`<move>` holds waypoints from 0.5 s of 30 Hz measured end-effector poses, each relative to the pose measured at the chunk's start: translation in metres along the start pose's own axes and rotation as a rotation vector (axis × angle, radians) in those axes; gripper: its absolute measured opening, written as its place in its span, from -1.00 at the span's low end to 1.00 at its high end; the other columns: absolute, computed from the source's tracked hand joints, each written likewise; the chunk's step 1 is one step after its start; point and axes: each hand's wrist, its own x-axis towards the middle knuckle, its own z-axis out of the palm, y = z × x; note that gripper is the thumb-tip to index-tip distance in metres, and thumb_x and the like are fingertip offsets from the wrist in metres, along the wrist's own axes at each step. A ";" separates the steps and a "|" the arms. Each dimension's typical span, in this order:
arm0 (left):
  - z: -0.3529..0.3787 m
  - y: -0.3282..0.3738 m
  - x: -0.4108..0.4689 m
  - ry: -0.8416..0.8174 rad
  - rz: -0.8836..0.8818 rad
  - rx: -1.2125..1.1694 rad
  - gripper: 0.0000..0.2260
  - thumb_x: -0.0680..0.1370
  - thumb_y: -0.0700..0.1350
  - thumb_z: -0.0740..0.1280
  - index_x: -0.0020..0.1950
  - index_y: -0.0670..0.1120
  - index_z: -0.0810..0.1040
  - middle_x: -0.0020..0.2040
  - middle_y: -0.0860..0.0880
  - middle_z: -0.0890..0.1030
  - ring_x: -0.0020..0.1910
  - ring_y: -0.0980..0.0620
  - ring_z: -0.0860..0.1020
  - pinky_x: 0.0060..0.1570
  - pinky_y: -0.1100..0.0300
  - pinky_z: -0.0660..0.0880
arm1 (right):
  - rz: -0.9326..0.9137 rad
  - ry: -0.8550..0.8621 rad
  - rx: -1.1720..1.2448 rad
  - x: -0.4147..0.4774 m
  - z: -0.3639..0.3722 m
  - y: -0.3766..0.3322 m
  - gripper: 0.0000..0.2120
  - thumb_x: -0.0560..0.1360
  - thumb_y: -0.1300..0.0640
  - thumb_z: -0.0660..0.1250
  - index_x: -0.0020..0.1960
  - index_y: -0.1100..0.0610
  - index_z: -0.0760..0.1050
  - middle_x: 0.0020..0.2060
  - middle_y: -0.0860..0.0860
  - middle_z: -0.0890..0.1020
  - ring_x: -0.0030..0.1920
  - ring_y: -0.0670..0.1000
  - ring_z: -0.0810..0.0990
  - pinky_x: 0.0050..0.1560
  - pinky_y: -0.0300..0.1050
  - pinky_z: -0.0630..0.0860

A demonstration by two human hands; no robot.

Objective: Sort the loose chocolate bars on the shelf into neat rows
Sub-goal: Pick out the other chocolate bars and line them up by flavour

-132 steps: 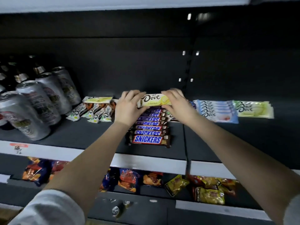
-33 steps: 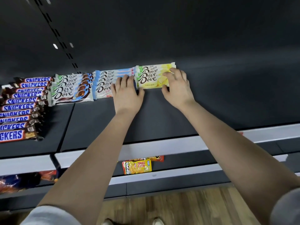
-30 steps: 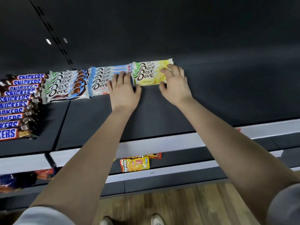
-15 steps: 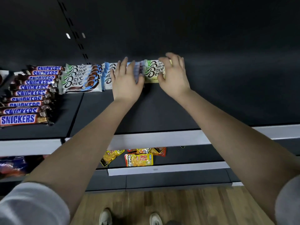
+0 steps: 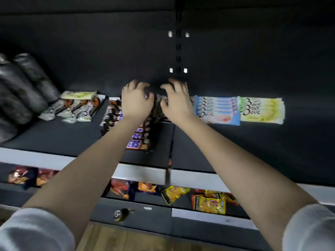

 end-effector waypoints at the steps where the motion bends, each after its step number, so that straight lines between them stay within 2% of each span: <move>1: -0.011 -0.018 0.003 0.001 -0.015 0.010 -0.62 0.44 -0.06 0.16 0.18 -0.12 0.54 0.22 -0.18 0.50 0.23 -0.21 0.40 0.30 0.03 0.27 | -0.011 -0.011 0.008 0.006 0.012 -0.017 -0.63 0.42 0.21 0.27 0.22 0.20 0.47 0.29 0.22 0.40 0.33 0.24 0.32 0.46 0.12 0.04; 4: -0.037 -0.074 0.011 0.009 -0.070 0.038 -0.69 0.49 -0.13 0.21 0.20 -0.13 0.53 0.27 -0.19 0.47 0.25 -0.22 0.38 0.29 0.03 0.27 | -0.067 -0.061 0.021 0.022 0.045 -0.068 -0.63 0.44 0.19 0.26 0.24 0.17 0.45 0.33 0.18 0.36 0.35 0.21 0.29 0.47 0.11 0.00; 7: -0.059 -0.128 0.013 0.005 -0.124 0.053 -0.64 0.45 -0.08 0.19 0.18 -0.16 0.55 0.28 -0.21 0.48 0.28 -0.22 0.39 0.29 0.02 0.29 | -0.120 -0.104 0.035 0.039 0.076 -0.114 -0.64 0.44 0.19 0.27 0.24 0.16 0.45 0.35 0.17 0.34 0.36 0.21 0.28 0.47 0.12 -0.04; 9: -0.069 -0.161 0.014 -0.017 -0.155 0.087 -0.67 0.46 -0.10 0.25 0.17 -0.18 0.56 0.27 -0.22 0.48 0.26 -0.22 0.40 0.26 0.02 0.31 | -0.130 -0.126 0.049 0.049 0.095 -0.139 -0.64 0.44 0.19 0.27 0.24 0.15 0.45 0.37 0.16 0.32 0.37 0.21 0.27 0.47 0.11 -0.06; 15: -0.083 -0.239 0.013 -0.081 -0.257 0.111 -0.64 0.49 -0.15 0.26 0.29 -0.16 0.47 0.36 -0.18 0.38 0.29 -0.22 0.33 0.32 0.05 0.21 | -0.171 -0.221 0.020 0.065 0.147 -0.193 -0.61 0.46 0.18 0.24 0.29 0.15 0.40 0.42 0.14 0.22 0.39 0.20 0.24 0.47 0.11 -0.09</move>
